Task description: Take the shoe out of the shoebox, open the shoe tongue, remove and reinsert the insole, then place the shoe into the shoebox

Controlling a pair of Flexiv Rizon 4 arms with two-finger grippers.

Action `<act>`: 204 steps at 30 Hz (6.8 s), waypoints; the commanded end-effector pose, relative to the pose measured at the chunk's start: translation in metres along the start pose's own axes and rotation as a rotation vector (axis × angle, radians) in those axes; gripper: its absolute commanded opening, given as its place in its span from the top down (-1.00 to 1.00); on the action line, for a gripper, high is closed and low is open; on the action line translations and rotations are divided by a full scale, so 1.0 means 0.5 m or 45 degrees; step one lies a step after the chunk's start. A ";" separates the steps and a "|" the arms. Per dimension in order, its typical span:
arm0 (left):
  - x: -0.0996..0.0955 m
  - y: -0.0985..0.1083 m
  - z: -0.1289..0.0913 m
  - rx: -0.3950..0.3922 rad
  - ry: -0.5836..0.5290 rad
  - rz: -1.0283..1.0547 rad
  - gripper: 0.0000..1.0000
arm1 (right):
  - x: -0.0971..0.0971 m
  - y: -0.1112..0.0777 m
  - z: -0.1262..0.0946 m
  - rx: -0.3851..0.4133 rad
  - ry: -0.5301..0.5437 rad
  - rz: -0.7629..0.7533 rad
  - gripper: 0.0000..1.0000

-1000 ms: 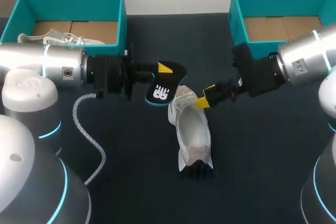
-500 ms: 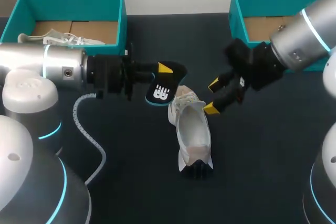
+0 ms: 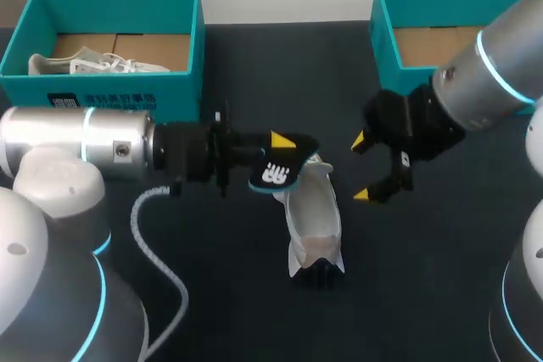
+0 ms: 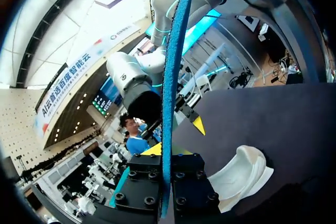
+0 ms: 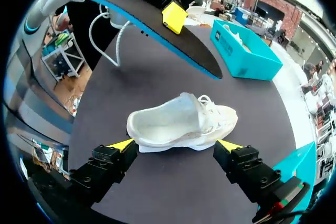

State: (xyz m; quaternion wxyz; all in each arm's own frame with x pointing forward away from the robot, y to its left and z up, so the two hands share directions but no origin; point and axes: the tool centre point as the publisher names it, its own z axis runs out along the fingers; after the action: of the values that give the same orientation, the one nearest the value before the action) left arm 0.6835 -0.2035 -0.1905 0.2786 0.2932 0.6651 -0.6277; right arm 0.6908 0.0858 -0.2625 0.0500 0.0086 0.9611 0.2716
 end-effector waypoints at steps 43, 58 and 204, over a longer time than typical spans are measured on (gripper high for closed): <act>0.077 -0.056 0.001 -0.029 -0.081 -0.070 1.00 | -0.005 -0.027 0.113 0.059 -0.037 -0.117 -1.00; 0.077 -0.056 0.001 -0.029 -0.081 -0.070 1.00 | 0.006 -0.053 0.121 0.099 -0.087 -0.099 -1.00; 0.226 0.220 0.071 -0.180 -0.033 -0.161 1.00 | 0.006 -0.053 0.121 0.099 -0.087 -0.099 -1.00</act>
State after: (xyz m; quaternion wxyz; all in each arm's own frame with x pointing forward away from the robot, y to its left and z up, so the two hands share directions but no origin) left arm 0.6833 -0.2219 -0.3461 0.2620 0.2224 0.7198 -0.6032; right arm 0.6958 0.0953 -0.3273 0.0915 -0.0184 0.9684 0.2311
